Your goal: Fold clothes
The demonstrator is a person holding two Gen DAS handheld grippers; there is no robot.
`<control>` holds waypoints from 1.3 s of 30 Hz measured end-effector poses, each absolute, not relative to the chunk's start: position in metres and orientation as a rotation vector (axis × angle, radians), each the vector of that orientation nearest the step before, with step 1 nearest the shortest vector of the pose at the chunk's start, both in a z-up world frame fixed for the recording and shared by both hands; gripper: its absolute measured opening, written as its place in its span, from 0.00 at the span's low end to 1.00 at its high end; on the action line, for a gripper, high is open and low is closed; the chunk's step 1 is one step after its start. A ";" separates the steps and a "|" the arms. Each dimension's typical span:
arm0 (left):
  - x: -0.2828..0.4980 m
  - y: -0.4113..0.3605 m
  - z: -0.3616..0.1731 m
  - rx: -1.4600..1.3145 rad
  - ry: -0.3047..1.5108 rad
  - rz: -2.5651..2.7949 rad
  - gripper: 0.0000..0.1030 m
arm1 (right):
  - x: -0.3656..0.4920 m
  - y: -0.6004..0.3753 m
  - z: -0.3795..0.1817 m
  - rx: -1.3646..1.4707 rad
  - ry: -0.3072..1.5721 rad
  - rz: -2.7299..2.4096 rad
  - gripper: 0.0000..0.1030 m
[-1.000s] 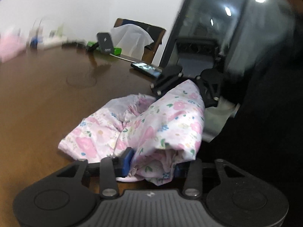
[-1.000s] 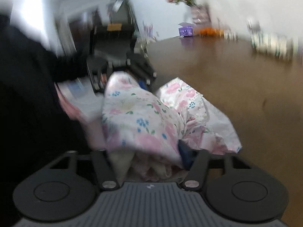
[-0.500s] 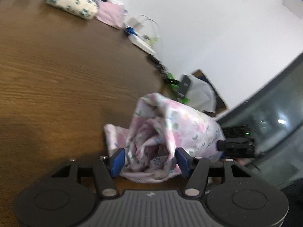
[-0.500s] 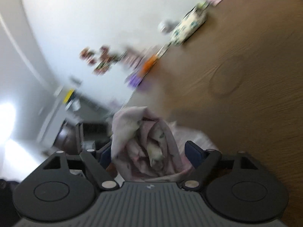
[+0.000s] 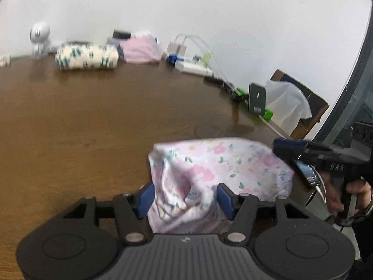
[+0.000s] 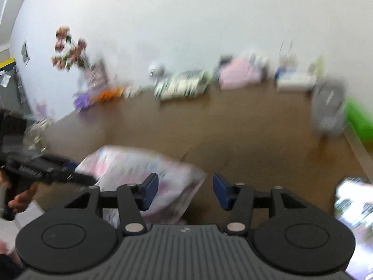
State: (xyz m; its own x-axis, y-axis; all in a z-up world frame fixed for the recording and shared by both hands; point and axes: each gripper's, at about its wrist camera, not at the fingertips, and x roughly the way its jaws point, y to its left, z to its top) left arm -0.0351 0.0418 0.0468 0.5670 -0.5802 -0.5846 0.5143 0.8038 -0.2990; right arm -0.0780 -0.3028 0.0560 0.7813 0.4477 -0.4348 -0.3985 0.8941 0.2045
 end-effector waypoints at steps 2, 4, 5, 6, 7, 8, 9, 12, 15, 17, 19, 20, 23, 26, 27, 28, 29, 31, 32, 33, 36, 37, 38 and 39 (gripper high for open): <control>-0.042 0.048 0.063 -0.111 0.653 -0.620 0.61 | -0.086 -0.305 0.072 0.087 0.420 0.475 0.40; -0.047 0.043 0.074 -0.111 0.590 -0.581 0.61 | -0.087 -0.295 0.079 0.066 0.415 0.525 0.25; -0.047 0.035 0.074 -0.106 0.575 -0.593 0.60 | -0.086 -0.284 0.078 0.059 0.422 0.539 0.25; -0.048 0.027 0.074 -0.101 0.561 -0.605 0.60 | -0.084 -0.274 0.073 0.050 0.434 0.554 0.23; -0.048 0.018 0.072 -0.090 0.556 -0.608 0.58 | -0.080 -0.261 0.066 0.028 0.457 0.561 0.20; -0.047 0.007 0.066 -0.063 0.573 -0.594 0.50 | -0.076 -0.248 0.058 0.006 0.480 0.568 0.19; -0.047 -0.003 0.059 -0.037 0.591 -0.578 0.44 | -0.074 -0.238 0.053 -0.017 0.504 0.560 0.19; -0.049 -0.013 0.037 0.025 0.642 -0.521 0.32 | -0.079 -0.221 0.033 -0.075 0.546 0.547 0.18; -0.053 -0.005 0.022 0.010 0.657 -0.510 0.33 | -0.090 -0.218 0.020 -0.104 0.529 0.539 0.18; -0.056 -0.001 0.017 0.004 0.645 -0.519 0.33 | -0.098 -0.217 0.015 -0.126 0.506 0.540 0.18; -0.055 -0.001 0.019 0.000 0.655 -0.513 0.33 | -0.101 -0.215 0.016 -0.149 0.495 0.539 0.18; -0.056 0.002 0.023 -0.008 0.656 -0.506 0.34 | -0.100 -0.216 0.021 -0.155 0.499 0.544 0.19; -0.060 0.011 0.037 -0.060 0.583 -0.475 0.50 | -0.104 -0.228 0.045 -0.131 0.428 0.515 0.21; -0.064 0.020 0.044 -0.136 0.534 -0.410 0.53 | -0.082 -0.241 0.053 0.013 0.451 0.489 0.21; -0.066 0.026 0.044 -0.162 0.530 -0.391 0.54 | -0.071 -0.241 0.048 0.032 0.493 0.472 0.22; -0.068 0.032 0.045 -0.189 0.528 -0.375 0.58 | -0.064 -0.240 0.039 0.029 0.534 0.461 0.22; -0.069 0.040 0.045 -0.217 0.535 -0.367 0.66 | -0.058 -0.239 0.030 0.027 0.574 0.449 0.23; -0.071 0.055 0.044 -0.265 0.585 -0.354 0.73 | -0.064 -0.243 0.021 0.048 0.540 0.467 0.25; -0.071 0.061 0.043 -0.288 0.621 -0.337 0.73 | -0.066 -0.246 0.023 0.067 0.535 0.473 0.31; -0.072 0.067 0.042 -0.313 0.655 -0.321 0.73 | -0.068 -0.251 0.026 0.090 0.521 0.474 0.36; -0.077 0.074 0.036 -0.395 0.698 -0.295 0.77 | -0.080 -0.267 0.043 0.135 0.467 0.472 0.64; -0.076 0.073 0.034 -0.410 0.702 -0.297 0.78 | -0.084 -0.271 0.046 0.134 0.460 0.469 0.69; -0.076 0.071 0.031 -0.425 0.705 -0.299 0.78 | -0.086 -0.273 0.046 0.132 0.474 0.465 0.70; -0.076 0.069 0.029 -0.438 0.712 -0.301 0.78 | -0.089 -0.276 0.045 0.130 0.487 0.461 0.70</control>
